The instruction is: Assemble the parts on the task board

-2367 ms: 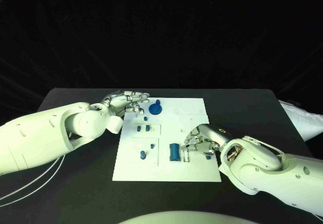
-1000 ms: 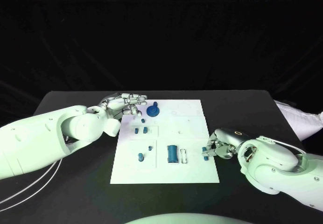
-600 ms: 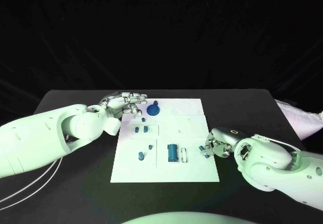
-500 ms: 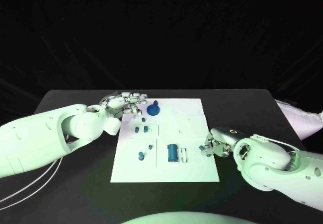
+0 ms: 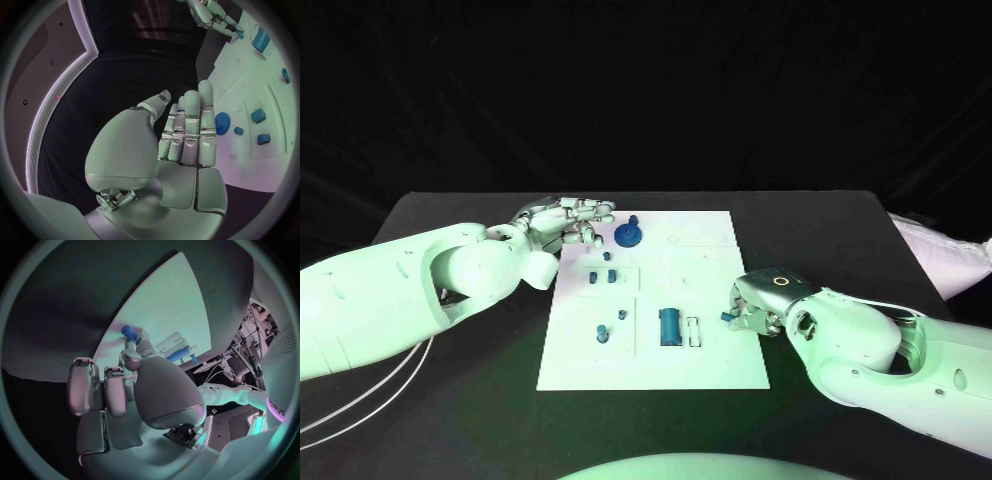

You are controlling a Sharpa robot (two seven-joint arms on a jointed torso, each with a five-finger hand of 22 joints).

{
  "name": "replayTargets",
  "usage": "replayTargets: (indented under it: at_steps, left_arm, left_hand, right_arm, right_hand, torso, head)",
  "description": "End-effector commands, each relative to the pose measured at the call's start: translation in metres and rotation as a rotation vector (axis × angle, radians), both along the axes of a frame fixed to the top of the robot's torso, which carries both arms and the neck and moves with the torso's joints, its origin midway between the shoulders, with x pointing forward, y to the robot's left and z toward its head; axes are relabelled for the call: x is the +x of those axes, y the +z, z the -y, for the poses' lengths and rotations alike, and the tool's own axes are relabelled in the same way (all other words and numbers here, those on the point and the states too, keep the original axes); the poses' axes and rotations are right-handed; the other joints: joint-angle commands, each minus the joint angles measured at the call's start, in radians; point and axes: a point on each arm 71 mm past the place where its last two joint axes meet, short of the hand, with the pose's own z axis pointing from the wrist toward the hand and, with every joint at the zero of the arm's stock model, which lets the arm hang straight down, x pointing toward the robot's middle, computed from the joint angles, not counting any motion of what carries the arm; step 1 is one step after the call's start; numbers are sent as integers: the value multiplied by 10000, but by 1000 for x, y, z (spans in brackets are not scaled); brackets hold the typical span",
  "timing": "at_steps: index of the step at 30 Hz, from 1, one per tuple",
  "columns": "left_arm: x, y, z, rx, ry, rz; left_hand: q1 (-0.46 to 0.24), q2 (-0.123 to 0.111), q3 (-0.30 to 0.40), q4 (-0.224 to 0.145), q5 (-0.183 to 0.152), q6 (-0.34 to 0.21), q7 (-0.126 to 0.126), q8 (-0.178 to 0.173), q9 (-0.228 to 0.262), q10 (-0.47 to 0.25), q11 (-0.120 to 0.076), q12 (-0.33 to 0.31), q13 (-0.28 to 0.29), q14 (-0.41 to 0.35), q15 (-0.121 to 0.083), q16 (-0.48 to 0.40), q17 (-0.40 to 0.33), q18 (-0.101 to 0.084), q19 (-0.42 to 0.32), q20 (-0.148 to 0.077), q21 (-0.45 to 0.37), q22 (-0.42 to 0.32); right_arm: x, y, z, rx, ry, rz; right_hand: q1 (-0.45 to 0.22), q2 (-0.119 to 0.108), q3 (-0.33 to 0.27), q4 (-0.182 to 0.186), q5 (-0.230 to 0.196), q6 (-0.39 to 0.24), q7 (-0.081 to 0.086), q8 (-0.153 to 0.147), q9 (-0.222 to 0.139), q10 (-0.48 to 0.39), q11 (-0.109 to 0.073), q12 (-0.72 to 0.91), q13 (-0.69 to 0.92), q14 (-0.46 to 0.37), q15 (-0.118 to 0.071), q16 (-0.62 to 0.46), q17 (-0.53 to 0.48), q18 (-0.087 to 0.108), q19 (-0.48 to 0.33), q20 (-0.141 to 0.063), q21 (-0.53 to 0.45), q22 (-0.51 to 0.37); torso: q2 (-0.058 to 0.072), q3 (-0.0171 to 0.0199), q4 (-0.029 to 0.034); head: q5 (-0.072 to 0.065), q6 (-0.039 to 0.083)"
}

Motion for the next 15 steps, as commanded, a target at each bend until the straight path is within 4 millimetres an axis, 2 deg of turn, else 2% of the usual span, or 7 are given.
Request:
replayTargets:
  at_steps: [1, 3, 6, 9, 13, 15]
  left_arm:
    - [-1, 1, 2, -80, -154, 71]
    - [-1, 1, 2, -80, -158, 70]
    - [-1, 1, 3, -82, -162, 70]
    - [0, 1, 3, -82, -166, 68]
    - [0, 1, 4, -84, -175, 63]
    - [0, 0, 3, -81, -170, 58]
  left_hand:
    - [-32, 94, -38, -3, 19, -54, 14, 28, -2, -52, -14, 65, 2, -57, -10, -14, -9, 184, -7, 62, -49, -9]
    - [-32, 94, -38, -3, 19, -54, 14, 28, -2, -52, -14, 65, 2, -57, -10, -14, -9, 184, -7, 62, -49, -9]
    - [-32, 94, -38, -3, 19, -54, 14, 28, -2, -52, -14, 65, 2, -57, -10, -14, -9, 184, -7, 62, -49, -9]
    - [-32, 94, -38, -3, 19, -54, 14, 28, -2, -52, -14, 65, 2, -57, -10, -14, -9, 184, -7, 62, -49, -9]
    - [-43, 101, -48, 8, 20, -59, 15, 32, -2, -60, -13, 73, 1, -60, -8, -11, -14, 184, -5, 64, -55, -16]
    - [-43, 101, -48, 8, 20, -59, 15, 32, -2, -60, -13, 73, 1, -60, -8, -11, -14, 184, -5, 64, -55, -16]
  right_arm:
    - [-8, -25, 8, -1241, -49, -1216]
    - [-8, -26, 8, -1181, -111, -1382]
    - [-8, -28, 8, -1080, -205, -1640]
    - [-8, -30, 7, -940, -302, -1851]
    - [-7, -28, 6, -296, -558, -1829]
    - [-7, -26, 5, 285, -765, -1703]
  right_hand:
    - [-337, -88, 130, 84, 250, 68, 8, -75, -4, 38, -19, -49, -17, 760, -33, -62, 1306, -33, -13, -19, -73, -15]
    - [-571, -95, 253, 245, 617, 60, -5, -124, -4, 50, -21, -52, -13, 761, -32, -65, 1310, -32, -11, -18, -79, -17]
    - [-629, -98, 471, 298, 1010, 58, -19, -170, 0, 39, -20, -68, -11, 765, -51, -63, 1322, -28, -14, -30, -88, -23]
    - [-577, -160, 829, 273, 1726, 68, -28, -219, 8, 21, -36, -82, -3, 768, -71, -63, 1331, -29, -5, -50, -85, -11]
    - [-515, -222, 1303, 217, 2010, 139, -58, -228, 40, 83, -85, 10, 67, 772, -86, -65, 1337, -38, 23, -67, -60, 29]
    - [-598, -299, 1508, 248, 2054, 160, -69, -237, 57, 159, -86, 174, 184, 774, -92, -66, 1339, -42, 34, -70, -51, 44]
  torso:
    - [2, -2, -4]
    - [7, 3, 2]
    - [1, 3, 9]
    - [-6, 0, 13]
    - [-9, 5, 18]
    - [-7, 14, -7]
  head:
    - [5, -7]
    - [9, -2]
    - [2, 3]
    - [0, -6]
    - [22, 2]
    - [60, 17]
